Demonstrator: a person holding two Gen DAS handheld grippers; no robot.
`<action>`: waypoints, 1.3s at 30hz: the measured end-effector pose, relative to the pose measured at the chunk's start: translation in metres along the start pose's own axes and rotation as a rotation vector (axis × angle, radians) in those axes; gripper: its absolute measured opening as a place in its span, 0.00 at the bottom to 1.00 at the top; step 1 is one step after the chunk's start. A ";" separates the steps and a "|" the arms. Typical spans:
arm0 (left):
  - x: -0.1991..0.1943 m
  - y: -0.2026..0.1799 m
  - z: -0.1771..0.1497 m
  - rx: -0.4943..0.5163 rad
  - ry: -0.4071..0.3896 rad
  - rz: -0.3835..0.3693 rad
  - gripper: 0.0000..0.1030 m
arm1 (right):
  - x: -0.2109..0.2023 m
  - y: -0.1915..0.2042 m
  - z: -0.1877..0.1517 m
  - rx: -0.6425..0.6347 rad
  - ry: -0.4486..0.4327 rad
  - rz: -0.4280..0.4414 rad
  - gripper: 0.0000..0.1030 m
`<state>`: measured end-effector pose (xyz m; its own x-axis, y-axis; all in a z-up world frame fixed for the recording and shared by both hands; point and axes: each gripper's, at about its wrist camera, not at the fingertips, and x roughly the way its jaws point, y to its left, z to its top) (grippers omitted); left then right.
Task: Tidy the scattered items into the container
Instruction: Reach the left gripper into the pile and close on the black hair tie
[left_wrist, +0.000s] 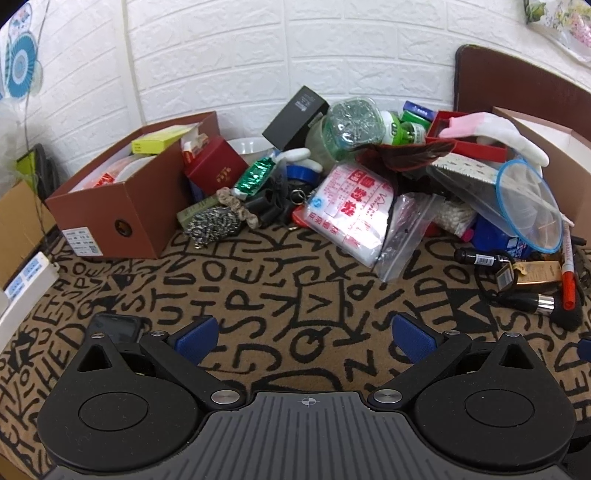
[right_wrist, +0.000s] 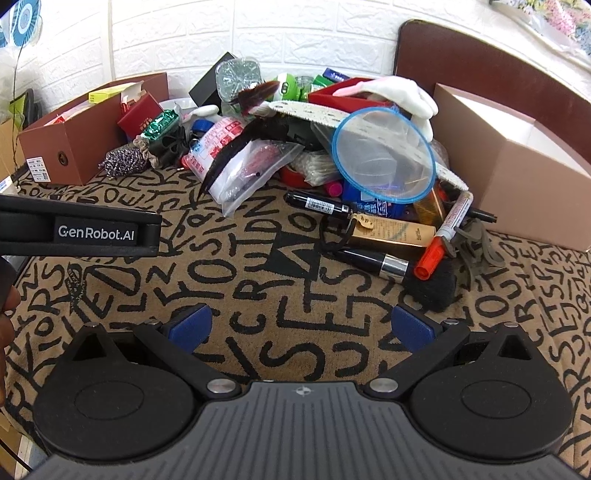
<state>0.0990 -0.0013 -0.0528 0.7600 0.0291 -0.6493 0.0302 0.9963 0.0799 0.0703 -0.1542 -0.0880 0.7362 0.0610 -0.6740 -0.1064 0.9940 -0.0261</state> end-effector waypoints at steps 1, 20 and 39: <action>0.002 -0.001 0.000 0.000 0.002 -0.012 1.00 | 0.002 -0.001 0.000 0.000 0.003 0.000 1.00; 0.059 -0.089 0.028 0.123 0.054 -0.266 0.95 | 0.042 -0.077 0.002 0.084 -0.021 -0.075 0.97; 0.078 -0.104 0.015 0.128 0.086 -0.459 0.29 | 0.061 -0.059 0.005 -0.048 -0.064 0.129 0.58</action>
<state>0.1654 -0.1034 -0.1003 0.5931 -0.3994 -0.6990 0.4334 0.8901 -0.1408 0.1253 -0.2090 -0.1242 0.7552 0.1950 -0.6258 -0.2333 0.9722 0.0214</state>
